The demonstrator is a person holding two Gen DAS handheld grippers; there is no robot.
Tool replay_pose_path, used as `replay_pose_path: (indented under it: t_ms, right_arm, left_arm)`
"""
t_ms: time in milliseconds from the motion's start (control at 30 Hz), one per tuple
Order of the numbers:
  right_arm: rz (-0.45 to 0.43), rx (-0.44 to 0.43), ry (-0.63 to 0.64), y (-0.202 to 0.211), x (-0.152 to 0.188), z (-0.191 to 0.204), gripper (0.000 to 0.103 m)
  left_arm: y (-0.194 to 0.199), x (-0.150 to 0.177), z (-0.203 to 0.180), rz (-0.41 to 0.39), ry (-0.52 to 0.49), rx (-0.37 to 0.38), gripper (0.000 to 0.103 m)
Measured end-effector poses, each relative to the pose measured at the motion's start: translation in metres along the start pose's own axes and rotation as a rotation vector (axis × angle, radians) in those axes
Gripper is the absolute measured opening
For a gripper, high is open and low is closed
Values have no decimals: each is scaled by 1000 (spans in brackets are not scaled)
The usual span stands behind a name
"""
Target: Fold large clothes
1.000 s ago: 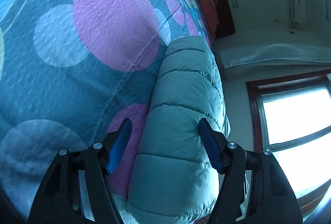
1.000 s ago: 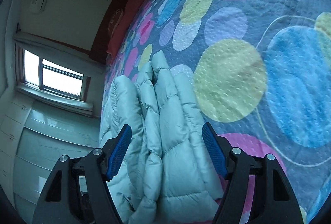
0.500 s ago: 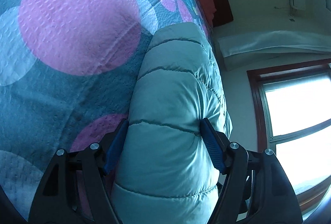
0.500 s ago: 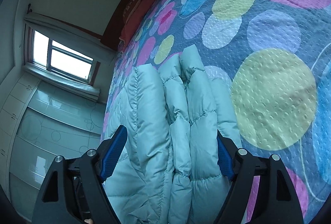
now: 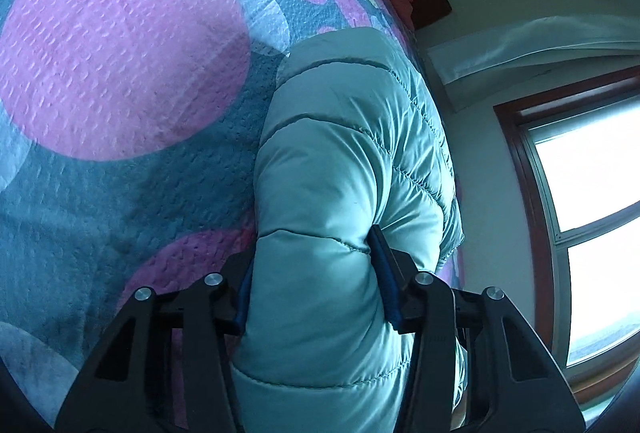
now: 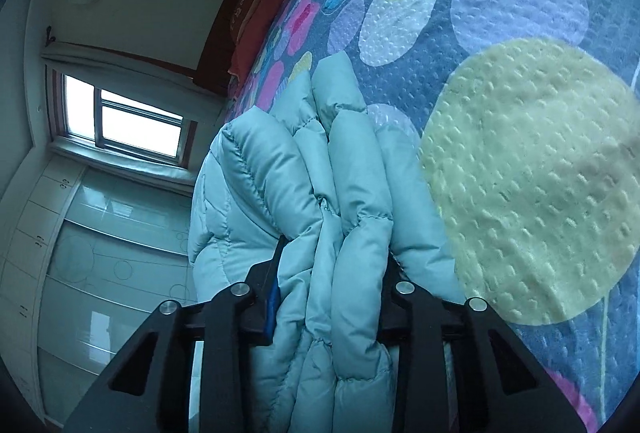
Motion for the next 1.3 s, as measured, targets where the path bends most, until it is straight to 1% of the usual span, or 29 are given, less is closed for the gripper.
replay_pose_path:
  t_ms: [133, 300, 433, 533, 667, 700, 767, 800, 833, 900, 933, 1000, 1133, 1167, 1233, 1300]
  right_arm:
    - [3, -39, -18, 1, 1, -1, 25]
    - [11, -83, -11, -4, 2, 5, 22]
    - [44, -128, -20, -29, 5, 21, 21]
    - [74, -152, -6, -53, 9, 37, 21]
    - [112, -130, 61, -80, 19, 54, 21]
    - [120, -124, 72, -84, 19, 57, 25]
    - [134, -104, 107, -85, 19, 62, 28]
    - [136, -93, 125, -85, 19, 66, 34]
    - [127, -78, 145, -83, 16, 68, 38]
    - [92, -64, 160, -82, 9, 72, 58]
    - [76, -60, 157, -80, 4, 72, 60]
    - [56, -51, 145, -81, -1, 70, 66]
    - [58, -21, 141, -92, -4, 69, 67]
    - [51, -18, 128, -95, -6, 68, 67]
    - [40, -23, 93, -93, -6, 66, 67]
    - [17, -14, 103, -82, -5, 65, 67]
  left_arm:
    - [1, -4, -3, -1, -14, 4, 39]
    - [7, -17, -5, -25, -36, 10, 35]
    - [19, -38, -1, -70, -54, 4, 35]
    - [26, -58, 11, -104, -51, -12, 35]
    - [27, -77, 32, -95, -11, -24, 36]
    - [28, -80, 36, -86, -1, -20, 39]
    - [31, -85, 44, -70, 36, -18, 43]
    - [33, -88, 46, -72, 54, -23, 46]
    - [34, -90, 48, -86, 69, -26, 49]
    - [38, -96, 52, -129, 87, -42, 60]
    - [38, -99, 55, -143, 100, -50, 63]
    - [33, -104, 58, -140, 139, -53, 64]
    - [22, -110, 59, -117, 174, -52, 64]
    - [21, -111, 59, -115, 169, -52, 61]
    - [18, -114, 58, -106, 162, -57, 60]
    - [19, -115, 59, -99, 164, -45, 60]
Point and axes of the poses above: each gripper's, at about its wrist camera, not at the fingertips, and y roughly against the way its jaws point, z to its left, x to its underside, the point moved 3 cm from there along -y, roughly the way its jaws point, and after that the axes turned 12 degrees about -z, right-handed, at the moved point
